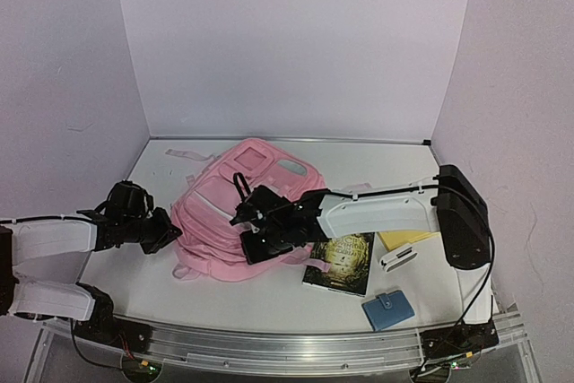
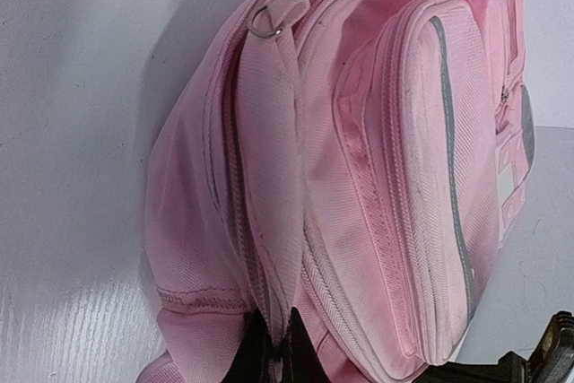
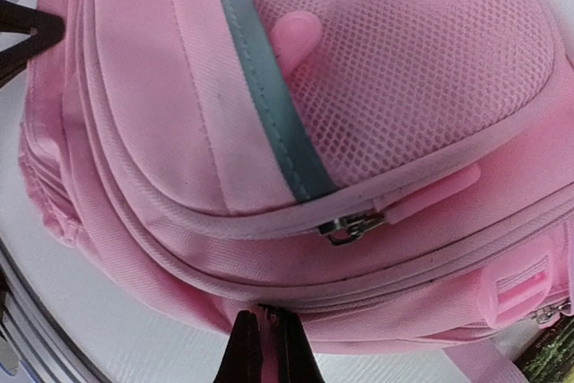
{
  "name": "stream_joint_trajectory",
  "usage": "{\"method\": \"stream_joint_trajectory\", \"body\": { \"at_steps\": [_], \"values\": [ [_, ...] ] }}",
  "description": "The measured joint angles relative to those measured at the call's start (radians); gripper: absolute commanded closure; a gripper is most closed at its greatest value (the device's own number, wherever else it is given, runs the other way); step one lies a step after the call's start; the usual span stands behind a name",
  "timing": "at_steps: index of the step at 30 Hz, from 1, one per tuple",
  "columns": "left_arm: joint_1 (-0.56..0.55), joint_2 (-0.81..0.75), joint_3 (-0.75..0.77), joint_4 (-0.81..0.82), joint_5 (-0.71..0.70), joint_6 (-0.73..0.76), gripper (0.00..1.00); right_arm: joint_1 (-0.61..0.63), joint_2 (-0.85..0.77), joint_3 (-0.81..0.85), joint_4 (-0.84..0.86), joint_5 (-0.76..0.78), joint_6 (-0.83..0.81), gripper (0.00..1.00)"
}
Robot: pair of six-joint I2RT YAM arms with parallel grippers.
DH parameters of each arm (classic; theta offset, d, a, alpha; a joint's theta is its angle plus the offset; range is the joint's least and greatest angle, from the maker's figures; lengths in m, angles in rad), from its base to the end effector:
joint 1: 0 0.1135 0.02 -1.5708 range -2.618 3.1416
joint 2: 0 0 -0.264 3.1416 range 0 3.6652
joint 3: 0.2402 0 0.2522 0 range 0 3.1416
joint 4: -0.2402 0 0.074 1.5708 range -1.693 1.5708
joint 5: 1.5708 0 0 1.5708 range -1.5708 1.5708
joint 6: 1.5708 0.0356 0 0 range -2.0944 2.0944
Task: Pack the student bag
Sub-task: Unzip the student bag at the center of the board.
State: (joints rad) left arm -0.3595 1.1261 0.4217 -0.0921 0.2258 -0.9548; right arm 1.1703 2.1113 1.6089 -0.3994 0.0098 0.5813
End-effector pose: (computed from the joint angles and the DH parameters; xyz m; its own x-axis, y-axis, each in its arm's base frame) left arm 0.1918 -0.0806 0.1612 -0.7861 -0.5543 -0.2733 -0.2634 0.7006 -0.6632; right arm 0.1826 0.4303 0.1885 -0.7599 -0.3866 -0.5226 -0.5997 0.7272 0.3341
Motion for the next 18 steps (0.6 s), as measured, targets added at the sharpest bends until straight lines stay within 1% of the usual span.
{"method": "stream_joint_trajectory", "body": {
  "at_steps": [5, 13, 18],
  "values": [
    [-0.006, 0.000, 0.000, 0.006, -0.005, -0.014, 1.00, 0.023, 0.000, 0.019, 0.071, -0.055, 0.049, 1.00],
    [-0.023, 0.000, -0.005, 0.021, -0.022, -0.020, 1.00, 0.037, 0.002, 0.030, 0.225, -0.051, 0.139, 1.00],
    [-0.058, 0.000, -0.006, 0.036, -0.046, -0.035, 1.00, 0.045, 0.040, 0.029, 0.332, -0.016, 0.179, 1.00]
  ]
}}
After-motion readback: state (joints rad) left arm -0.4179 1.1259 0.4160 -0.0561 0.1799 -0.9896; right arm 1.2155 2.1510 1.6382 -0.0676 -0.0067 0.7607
